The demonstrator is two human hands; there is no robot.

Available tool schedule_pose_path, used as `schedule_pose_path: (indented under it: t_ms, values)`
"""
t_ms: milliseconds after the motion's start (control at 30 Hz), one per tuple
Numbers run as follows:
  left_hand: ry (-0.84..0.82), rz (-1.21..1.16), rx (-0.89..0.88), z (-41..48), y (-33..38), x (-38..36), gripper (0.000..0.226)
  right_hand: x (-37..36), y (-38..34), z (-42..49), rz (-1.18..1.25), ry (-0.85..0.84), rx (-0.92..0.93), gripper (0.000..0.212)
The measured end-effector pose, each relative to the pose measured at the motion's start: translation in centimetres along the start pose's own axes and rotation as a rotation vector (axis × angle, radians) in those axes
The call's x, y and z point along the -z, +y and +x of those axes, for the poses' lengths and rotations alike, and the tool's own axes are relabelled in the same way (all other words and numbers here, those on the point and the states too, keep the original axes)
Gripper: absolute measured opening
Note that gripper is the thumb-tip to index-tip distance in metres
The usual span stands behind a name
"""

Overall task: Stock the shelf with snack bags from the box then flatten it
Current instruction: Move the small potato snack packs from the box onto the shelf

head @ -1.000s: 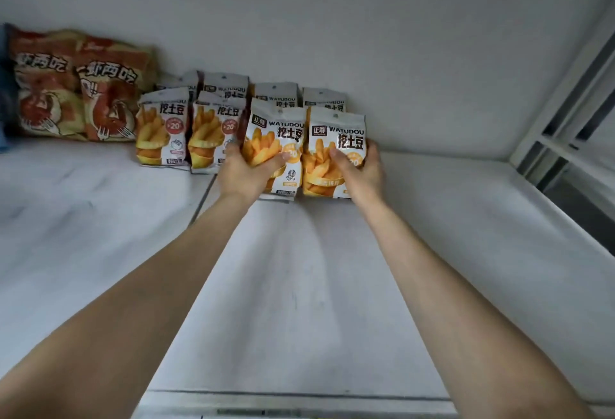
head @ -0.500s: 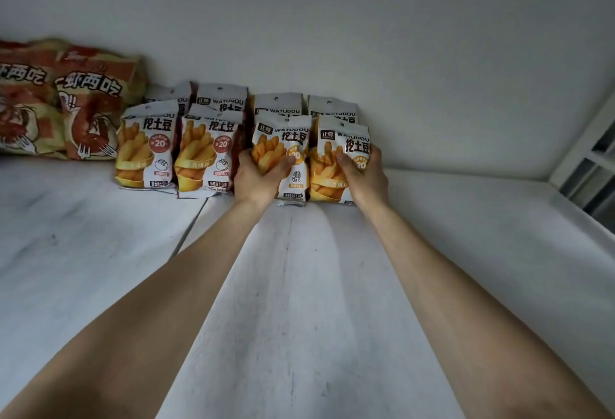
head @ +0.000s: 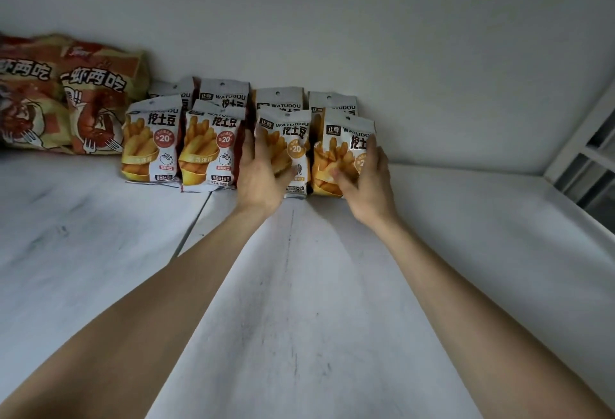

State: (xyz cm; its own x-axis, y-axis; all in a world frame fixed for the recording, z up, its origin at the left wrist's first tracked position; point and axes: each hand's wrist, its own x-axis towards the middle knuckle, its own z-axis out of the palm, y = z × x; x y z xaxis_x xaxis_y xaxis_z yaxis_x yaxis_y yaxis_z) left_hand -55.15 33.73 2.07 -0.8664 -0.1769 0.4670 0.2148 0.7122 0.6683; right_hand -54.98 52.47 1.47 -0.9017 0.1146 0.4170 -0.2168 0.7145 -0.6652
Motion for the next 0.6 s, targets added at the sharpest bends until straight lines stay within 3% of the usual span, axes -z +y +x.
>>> schedule_pose_path:
  t_ms: [100, 300, 600]
  values:
    - [-0.072, 0.006, -0.056, -1.3, -1.2, 0.2, 0.103, -0.1, 0.1, -1.2, -0.048, -0.128, 0.042, 0.103]
    - [-0.066, 0.054, -0.041, -0.4, -1.3, 0.3, 0.105, -0.8, -0.7, -0.4, -0.146, -0.19, 0.017, 0.103]
    - [-0.074, 0.136, 0.058, -0.3, -0.1, 0.1, 0.107, -0.6, -1.7, -0.6, -0.491, -0.12, -0.076, 0.098]
